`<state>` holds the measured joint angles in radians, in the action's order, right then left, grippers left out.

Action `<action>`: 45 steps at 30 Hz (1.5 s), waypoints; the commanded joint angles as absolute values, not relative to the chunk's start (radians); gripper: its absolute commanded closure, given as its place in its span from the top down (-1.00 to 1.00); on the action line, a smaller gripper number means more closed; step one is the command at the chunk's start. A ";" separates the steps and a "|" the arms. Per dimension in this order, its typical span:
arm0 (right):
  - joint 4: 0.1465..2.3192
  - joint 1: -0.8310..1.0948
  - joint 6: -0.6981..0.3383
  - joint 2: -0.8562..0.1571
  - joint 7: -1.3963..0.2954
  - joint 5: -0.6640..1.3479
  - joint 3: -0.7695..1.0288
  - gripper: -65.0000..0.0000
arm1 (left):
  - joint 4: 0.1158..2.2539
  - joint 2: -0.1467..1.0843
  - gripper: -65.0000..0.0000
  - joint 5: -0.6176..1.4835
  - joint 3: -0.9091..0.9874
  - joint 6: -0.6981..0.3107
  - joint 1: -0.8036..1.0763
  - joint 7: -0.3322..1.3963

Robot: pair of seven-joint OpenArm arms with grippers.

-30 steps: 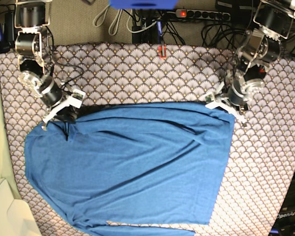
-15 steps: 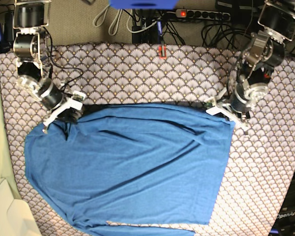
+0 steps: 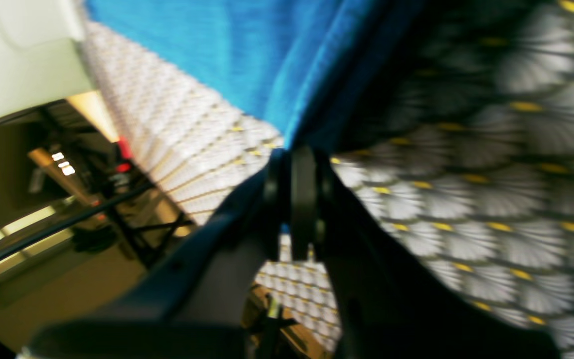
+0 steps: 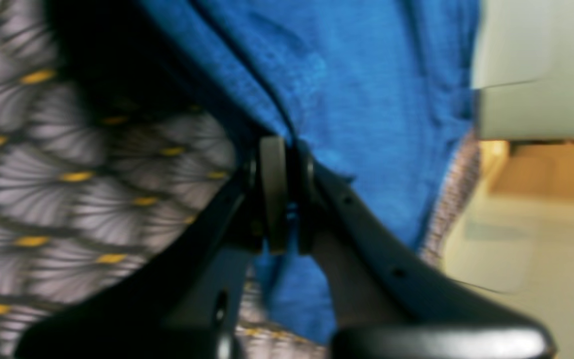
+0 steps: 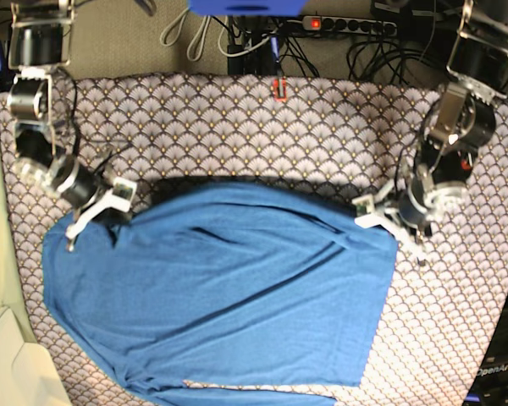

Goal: Fold the T-shirt properly
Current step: 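Push the held edge away from the arms and open both grippers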

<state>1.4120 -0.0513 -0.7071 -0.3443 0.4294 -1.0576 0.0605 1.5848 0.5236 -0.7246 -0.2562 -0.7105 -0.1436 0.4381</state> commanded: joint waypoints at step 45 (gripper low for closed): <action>0.905 -0.493 -0.698 -0.364 0.556 -1.044 -0.048 -1.00 | 1.021 0.351 -0.98 -0.731 -0.257 -0.698 -0.661 0.262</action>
